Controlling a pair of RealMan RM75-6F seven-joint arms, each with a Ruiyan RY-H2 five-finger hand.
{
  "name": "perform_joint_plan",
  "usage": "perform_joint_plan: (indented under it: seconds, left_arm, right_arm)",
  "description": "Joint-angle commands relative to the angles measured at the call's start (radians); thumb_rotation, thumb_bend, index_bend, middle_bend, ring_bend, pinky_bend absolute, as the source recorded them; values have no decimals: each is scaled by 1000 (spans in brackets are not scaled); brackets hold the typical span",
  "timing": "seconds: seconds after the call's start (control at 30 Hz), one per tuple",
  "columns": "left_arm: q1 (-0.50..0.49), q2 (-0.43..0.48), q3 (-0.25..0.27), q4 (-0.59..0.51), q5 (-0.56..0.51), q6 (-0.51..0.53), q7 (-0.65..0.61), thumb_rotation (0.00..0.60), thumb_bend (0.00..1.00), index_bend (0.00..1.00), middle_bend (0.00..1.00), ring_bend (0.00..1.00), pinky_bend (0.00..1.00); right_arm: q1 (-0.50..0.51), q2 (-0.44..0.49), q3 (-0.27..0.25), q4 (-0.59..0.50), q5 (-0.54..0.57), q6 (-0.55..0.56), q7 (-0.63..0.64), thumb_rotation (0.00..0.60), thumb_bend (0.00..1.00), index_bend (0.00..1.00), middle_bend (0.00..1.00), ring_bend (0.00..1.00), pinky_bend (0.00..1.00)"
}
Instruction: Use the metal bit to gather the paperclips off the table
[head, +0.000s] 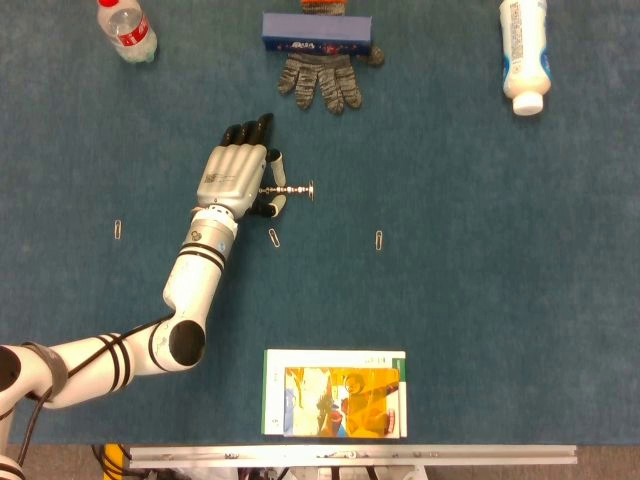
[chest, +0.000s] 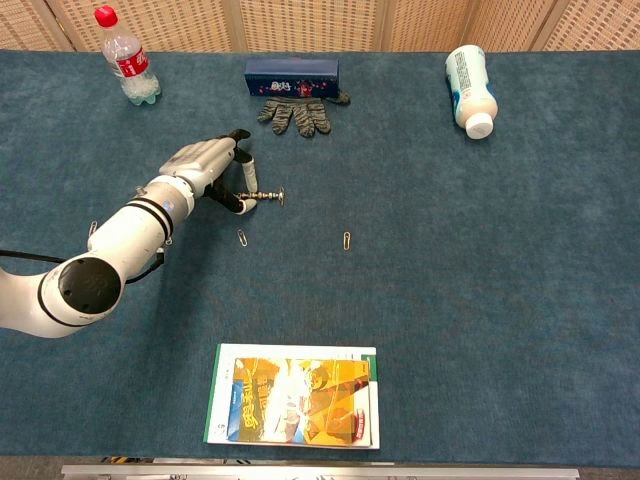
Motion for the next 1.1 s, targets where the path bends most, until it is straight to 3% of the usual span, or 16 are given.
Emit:
perform_joint_plan:
  seconds: [0.03,0.5,0.87,1.1]
  left_arm:
    - [0,0,-1,0,0,1,-1,600,290,523,0,0,0]
    - [1,-3,0,11,-2,0,-1,600,293,552,0,0,0]
    - [5,0,3,15,-7,-4,2,600,293,488,0,0,0]
    - [6,0,2,19,-11,-3,5,600,293,497,0,0,0]
  right_arm:
    - [0,0,0,0,-1,0,0,600,0,449,532,435,665]
    - [0,-2,-1,-2,-2,0,1,600,0,449,532,435,666]
    - [0,-4,-2,0,-3,-1,4,600,0,449,532,435,666]
    - [0,-5,-3,0,-4,-1,5,600,0,449,532,435,666]
